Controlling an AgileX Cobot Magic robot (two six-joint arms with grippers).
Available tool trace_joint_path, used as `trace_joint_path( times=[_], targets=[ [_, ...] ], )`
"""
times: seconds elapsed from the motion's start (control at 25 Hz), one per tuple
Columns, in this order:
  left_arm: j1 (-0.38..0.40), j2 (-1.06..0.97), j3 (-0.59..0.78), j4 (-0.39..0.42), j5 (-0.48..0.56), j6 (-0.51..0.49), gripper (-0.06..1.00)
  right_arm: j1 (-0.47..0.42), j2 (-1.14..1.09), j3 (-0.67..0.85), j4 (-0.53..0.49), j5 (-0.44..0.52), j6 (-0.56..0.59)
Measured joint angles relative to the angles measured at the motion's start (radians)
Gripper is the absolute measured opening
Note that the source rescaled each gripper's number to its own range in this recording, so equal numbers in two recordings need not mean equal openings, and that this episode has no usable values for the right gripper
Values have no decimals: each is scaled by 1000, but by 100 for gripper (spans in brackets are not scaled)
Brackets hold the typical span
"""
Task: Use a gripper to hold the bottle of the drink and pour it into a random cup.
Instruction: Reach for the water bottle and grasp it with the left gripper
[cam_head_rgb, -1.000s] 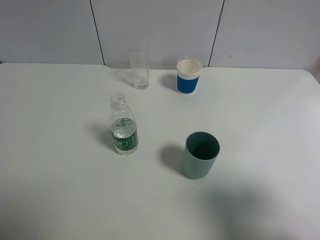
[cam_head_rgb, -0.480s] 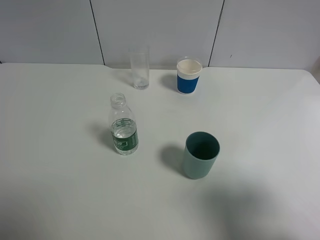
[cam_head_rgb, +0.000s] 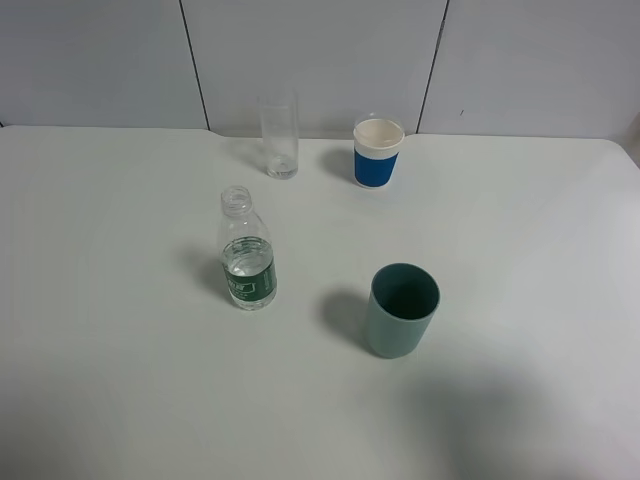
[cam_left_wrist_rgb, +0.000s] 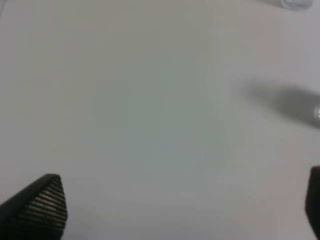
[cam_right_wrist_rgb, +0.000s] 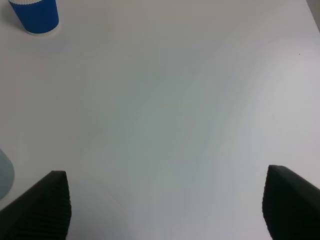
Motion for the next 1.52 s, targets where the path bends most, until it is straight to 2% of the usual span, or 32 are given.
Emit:
trace_joint_path(
  times=[0.56,0.96,1.28,1.52],
  targets=[
    [0,5,-1,20,0,-3,95,0,0,0,0,0,0],
    [-2,221,-88,20,-13,17,95,0,0,0,0,0,0],
    [-126,339,-90,56,-87,43,95,0,0,0,0,0,0],
    [-242,424,-90,110,-103,47,95,0,0,0,0,0,0]
  ],
)
